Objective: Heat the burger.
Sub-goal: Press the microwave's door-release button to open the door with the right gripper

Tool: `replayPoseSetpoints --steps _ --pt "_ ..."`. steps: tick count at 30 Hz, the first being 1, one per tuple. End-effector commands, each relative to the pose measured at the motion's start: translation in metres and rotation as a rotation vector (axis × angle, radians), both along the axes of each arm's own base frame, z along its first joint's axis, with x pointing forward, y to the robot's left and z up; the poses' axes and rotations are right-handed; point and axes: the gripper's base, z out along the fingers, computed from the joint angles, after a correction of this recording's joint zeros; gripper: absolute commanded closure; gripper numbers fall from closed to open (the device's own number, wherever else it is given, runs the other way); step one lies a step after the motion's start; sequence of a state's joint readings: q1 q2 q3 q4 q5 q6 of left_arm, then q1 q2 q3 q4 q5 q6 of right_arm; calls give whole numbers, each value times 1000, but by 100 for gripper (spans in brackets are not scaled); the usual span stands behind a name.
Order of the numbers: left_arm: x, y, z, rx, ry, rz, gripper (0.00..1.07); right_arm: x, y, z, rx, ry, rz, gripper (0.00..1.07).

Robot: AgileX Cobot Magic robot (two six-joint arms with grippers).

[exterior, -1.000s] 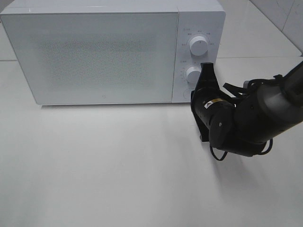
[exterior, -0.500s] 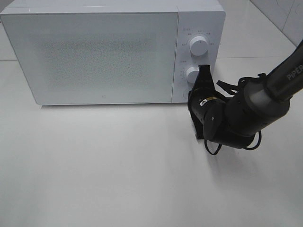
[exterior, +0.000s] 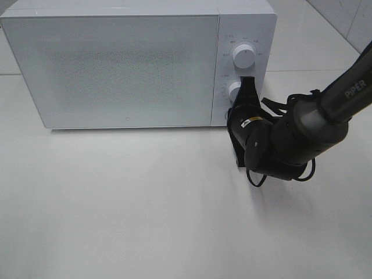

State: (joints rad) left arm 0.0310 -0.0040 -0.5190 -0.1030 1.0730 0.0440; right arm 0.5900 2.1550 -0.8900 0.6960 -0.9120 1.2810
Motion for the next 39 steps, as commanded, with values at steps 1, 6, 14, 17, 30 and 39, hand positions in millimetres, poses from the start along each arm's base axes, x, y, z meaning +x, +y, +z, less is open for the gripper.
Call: replayPoseSetpoints --steps 1,6,14,17,30,39 --pt "-2 0 -1 2 -20 2 7 8 3 5 2 -54 6 107" --pt "-2 0 -1 3 -20 2 7 13 2 9 2 -111 -26 107" --pt "-2 0 -1 2 -20 2 7 22 4 17 8 -208 -50 107" --pt "-2 0 -1 2 -20 2 7 26 6 16 10 -231 -56 107" --pt "-2 0 -1 2 -20 2 7 48 -4 35 -15 -340 -101 107" --pt "-2 0 -1 2 -20 2 7 54 -2 39 -25 -336 -96 107"
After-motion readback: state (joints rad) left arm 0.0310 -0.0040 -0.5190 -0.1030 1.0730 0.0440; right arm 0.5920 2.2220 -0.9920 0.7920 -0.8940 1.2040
